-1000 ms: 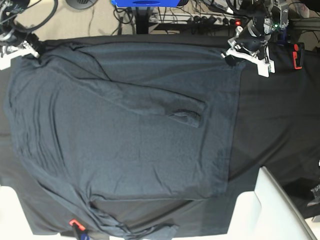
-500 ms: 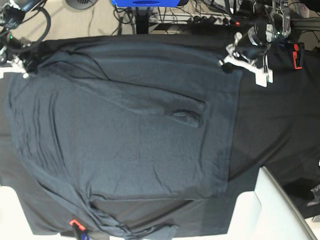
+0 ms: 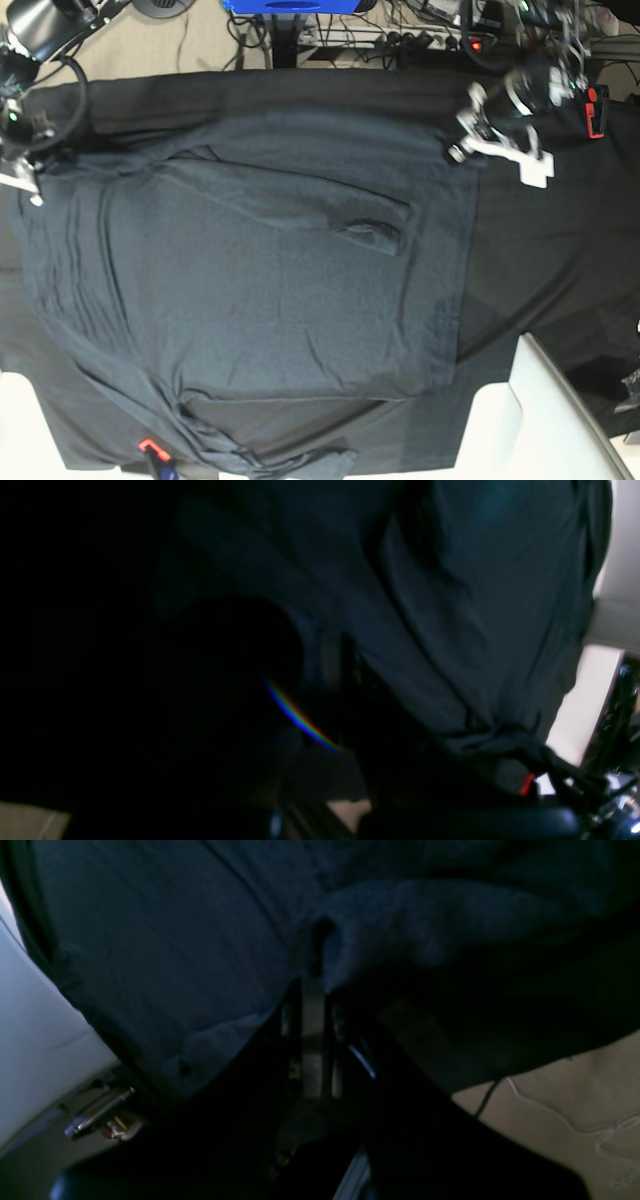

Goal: Fold the T-shirt properly
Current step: 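Fold the held edge over with both grippers and lower it onto the shirt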

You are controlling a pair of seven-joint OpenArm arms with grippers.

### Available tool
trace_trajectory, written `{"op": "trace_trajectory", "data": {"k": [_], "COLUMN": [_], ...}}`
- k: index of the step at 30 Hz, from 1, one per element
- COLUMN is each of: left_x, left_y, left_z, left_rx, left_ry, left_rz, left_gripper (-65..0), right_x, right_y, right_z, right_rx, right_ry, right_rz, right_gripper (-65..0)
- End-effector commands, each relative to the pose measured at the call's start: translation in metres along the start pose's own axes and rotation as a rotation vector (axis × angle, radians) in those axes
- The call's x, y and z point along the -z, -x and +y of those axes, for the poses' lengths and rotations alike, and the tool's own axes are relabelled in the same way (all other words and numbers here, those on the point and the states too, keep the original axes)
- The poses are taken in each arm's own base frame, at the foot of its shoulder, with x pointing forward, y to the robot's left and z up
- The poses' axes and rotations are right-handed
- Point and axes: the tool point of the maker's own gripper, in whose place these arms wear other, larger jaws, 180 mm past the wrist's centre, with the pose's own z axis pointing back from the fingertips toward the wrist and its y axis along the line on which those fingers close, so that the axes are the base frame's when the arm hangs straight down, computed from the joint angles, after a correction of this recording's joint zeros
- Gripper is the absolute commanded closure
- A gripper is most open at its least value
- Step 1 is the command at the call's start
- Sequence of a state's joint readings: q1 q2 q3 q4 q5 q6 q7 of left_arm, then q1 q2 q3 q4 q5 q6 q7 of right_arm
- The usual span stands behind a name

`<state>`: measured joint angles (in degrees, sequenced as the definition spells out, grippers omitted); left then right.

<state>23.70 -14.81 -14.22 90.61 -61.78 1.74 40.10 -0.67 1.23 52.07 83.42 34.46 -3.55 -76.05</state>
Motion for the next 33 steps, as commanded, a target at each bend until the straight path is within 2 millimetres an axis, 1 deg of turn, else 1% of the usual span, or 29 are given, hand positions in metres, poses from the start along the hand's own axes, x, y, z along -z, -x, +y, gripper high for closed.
{"op": "trace_trajectory", "data": {"k": [1, 3, 5, 6, 10, 13, 14, 16, 19, 21, 23, 28, 31, 33], "left_x": [0.000, 0.005, 0.007, 0.008, 0.010, 0.012, 0.013, 0.017, 0.024, 0.028, 0.031, 0.035, 0.040, 0.045], "left_y": [-0.007, -0.008, -0.008, -0.012, -0.019, -0.026, -0.026, -0.029, -0.032, -0.034, -0.038, -0.050, -0.051, -0.045], "left_z": [-0.006, -0.003, -0.001, -0.004, -0.013, -0.019, -0.019, -0.017, -0.011, -0.011, -0.016, -0.027, -0.023, -0.018], "left_rx": [-0.013, -0.038, -0.051, -0.056, -0.080, -0.081, -0.081, -0.094, -0.114, -0.122, -0.118, -0.108, -0.127, -0.137], "left_ry": [0.027, 0.027, 0.026, 0.036, 0.070, 0.088, 0.087, 0.084, 0.071, 0.070, 0.081, 0.103, 0.095, 0.080], "left_rz": [-0.014, -0.012, -0.009, -0.015, -0.026, -0.039, -0.039, -0.040, -0.038, -0.036, -0.040, -0.058, -0.055, -0.034], "left_gripper": [0.0, 0.0, 0.0, 0.0, 0.0, 0.0, 0.0, 0.0, 0.0, 0.0, 0.0, 0.0, 0.0, 0.0], "right_x": [-0.003, 0.004, 0.010, 0.012, 0.014, 0.014, 0.014, 0.009, 0.010, 0.013, 0.018, 0.019, 0.019, 0.019], "right_y": [-0.010, -0.010, -0.008, -0.010, -0.024, -0.033, -0.036, -0.048, -0.054, -0.055, -0.055, -0.056, -0.058, -0.059], "right_z": [0.010, 0.014, 0.010, 0.009, 0.002, 0.004, 0.004, 0.005, 0.004, 0.003, 0.001, 0.000, 0.006, 0.007], "right_rx": [-0.013, -0.003, 0.015, 0.019, 0.033, 0.037, 0.038, 0.030, 0.037, 0.048, 0.059, 0.061, 0.057, 0.056], "right_ry": [-0.020, -0.027, -0.023, -0.019, -0.005, -0.009, -0.008, -0.007, -0.003, -0.003, -0.001, 0.002, -0.009, -0.012], "right_rz": [-0.019, -0.009, 0.001, -0.002, -0.026, -0.050, -0.057, -0.090, -0.102, -0.087, -0.088, -0.095, -0.098, -0.099], "right_gripper": [-0.6, -0.6, -0.6, -0.6, -0.6, -0.6, -0.6, -0.6, -0.6, -0.6, -0.6, -0.6, -0.6, -0.6]}}
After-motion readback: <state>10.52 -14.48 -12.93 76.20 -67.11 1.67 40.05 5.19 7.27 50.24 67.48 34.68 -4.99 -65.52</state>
